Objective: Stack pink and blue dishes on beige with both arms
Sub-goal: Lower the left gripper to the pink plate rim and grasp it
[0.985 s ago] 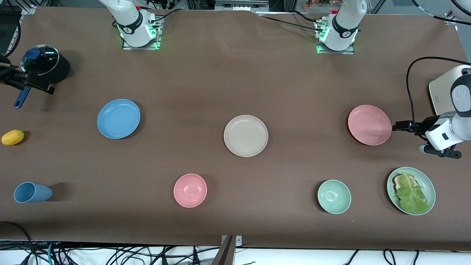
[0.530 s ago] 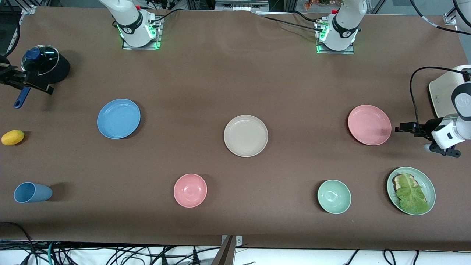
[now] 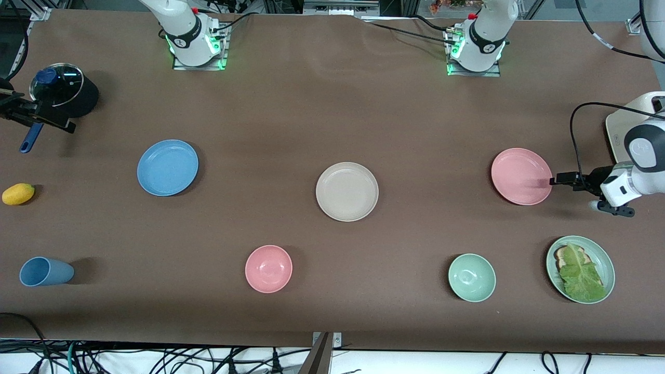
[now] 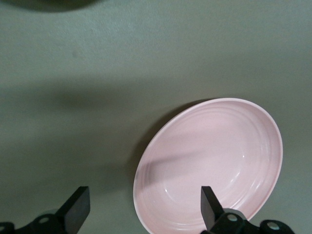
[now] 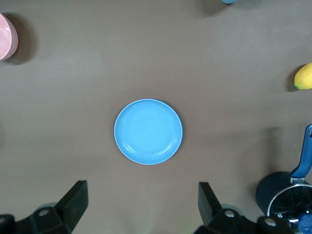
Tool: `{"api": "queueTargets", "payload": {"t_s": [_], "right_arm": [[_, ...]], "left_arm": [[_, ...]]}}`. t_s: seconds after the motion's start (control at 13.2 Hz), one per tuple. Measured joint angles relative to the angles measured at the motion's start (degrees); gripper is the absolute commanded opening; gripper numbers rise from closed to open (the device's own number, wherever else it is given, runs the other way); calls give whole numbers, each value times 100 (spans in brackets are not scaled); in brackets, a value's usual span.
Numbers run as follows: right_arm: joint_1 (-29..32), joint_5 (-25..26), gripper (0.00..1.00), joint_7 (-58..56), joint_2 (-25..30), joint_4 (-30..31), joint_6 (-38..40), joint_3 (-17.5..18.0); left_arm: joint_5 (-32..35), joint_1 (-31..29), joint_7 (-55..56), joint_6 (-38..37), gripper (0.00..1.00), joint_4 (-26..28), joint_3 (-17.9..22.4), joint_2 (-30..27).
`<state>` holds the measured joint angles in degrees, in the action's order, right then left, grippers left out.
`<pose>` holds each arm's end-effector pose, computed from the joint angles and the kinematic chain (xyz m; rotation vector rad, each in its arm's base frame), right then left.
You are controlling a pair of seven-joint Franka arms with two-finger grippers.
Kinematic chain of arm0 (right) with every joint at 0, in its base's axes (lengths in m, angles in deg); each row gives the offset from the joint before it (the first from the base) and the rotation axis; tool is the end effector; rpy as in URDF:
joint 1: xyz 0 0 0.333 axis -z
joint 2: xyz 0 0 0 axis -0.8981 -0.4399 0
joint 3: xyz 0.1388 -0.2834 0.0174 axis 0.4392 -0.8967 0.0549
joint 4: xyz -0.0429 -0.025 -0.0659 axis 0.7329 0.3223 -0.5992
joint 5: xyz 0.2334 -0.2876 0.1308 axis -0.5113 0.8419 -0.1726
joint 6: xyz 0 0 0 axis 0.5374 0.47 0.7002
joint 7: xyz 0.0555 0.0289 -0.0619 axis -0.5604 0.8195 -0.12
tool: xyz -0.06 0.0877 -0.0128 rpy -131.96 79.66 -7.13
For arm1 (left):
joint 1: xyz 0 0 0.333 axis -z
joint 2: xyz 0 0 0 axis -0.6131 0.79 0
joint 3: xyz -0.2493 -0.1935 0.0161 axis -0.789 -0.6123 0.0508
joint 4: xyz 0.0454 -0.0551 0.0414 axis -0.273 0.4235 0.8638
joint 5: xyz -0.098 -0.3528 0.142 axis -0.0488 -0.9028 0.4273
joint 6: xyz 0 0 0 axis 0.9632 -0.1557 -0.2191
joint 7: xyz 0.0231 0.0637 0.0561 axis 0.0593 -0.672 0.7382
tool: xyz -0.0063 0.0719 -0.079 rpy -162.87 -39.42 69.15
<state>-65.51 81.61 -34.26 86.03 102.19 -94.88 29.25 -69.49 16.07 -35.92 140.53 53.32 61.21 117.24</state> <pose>0.5539 -0.0557 0.5872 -3.1100 0.2431 0.1061 0.5635 0.2284 0.2192 2.8422 -0.1792 -0.2976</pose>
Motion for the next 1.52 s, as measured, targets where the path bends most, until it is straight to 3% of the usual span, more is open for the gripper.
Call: {"api": "queueTargets", "payload": {"t_s": [0.68, 1.21, 1.36, 1.52], "right_arm": [[0, 0, 100, 0, -2, 0, 0, 0], [0, 0, 100, 0, -2, 0, -3, 0], [0, 0, 100, 0, -2, 0, -2, 0], [0, 0, 100, 0, -2, 0, -2, 0]], "left_arm": [[-94, -61, -104, 1074, 100, 1112, -1, -364], [-432, -180, -234, 1536, 97, 1609, -4, -419], [-454, -180, -239, 1548, 81, 1632, -8, -420], [-500, -180, -240, 1561, 36, 1636, -10, -420]]}}
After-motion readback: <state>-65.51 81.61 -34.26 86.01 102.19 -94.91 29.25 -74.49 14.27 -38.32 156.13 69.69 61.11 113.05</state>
